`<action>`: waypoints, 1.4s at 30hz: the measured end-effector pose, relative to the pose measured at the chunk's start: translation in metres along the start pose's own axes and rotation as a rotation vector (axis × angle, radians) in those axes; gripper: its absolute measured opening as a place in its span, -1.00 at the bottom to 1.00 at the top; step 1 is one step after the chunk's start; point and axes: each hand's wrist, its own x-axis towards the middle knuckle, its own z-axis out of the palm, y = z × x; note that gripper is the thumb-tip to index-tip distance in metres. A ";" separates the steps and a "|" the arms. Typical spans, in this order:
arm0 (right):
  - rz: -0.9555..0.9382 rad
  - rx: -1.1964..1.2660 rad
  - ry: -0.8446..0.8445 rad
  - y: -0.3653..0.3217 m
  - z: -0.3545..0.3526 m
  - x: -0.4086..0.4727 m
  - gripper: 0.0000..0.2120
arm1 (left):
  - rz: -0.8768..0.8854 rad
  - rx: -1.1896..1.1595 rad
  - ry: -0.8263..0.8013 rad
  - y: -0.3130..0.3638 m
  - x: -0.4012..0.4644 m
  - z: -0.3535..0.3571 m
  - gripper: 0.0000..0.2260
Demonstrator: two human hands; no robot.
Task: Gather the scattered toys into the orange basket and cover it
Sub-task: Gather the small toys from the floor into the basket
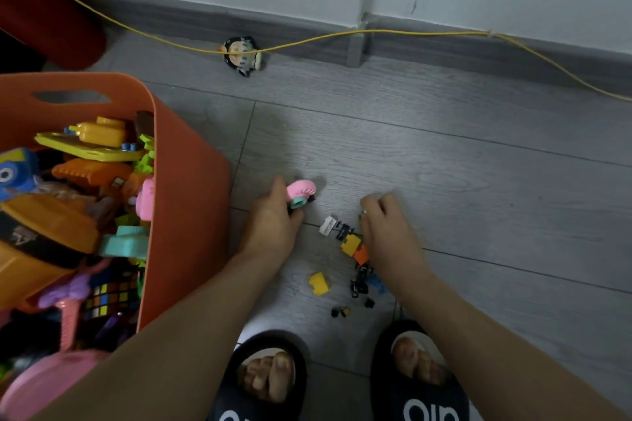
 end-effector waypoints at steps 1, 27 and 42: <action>-0.022 -0.016 -0.013 0.000 0.002 -0.001 -0.79 | 0.022 -0.018 0.005 0.002 0.002 0.001 -0.76; 0.861 1.037 0.003 -0.018 -0.033 0.051 -0.97 | 0.201 0.226 -0.177 0.043 0.030 -0.009 -0.70; 0.245 0.987 -0.433 -0.245 -0.204 0.079 -0.90 | 0.027 -0.056 0.265 0.062 -0.053 -0.261 -0.64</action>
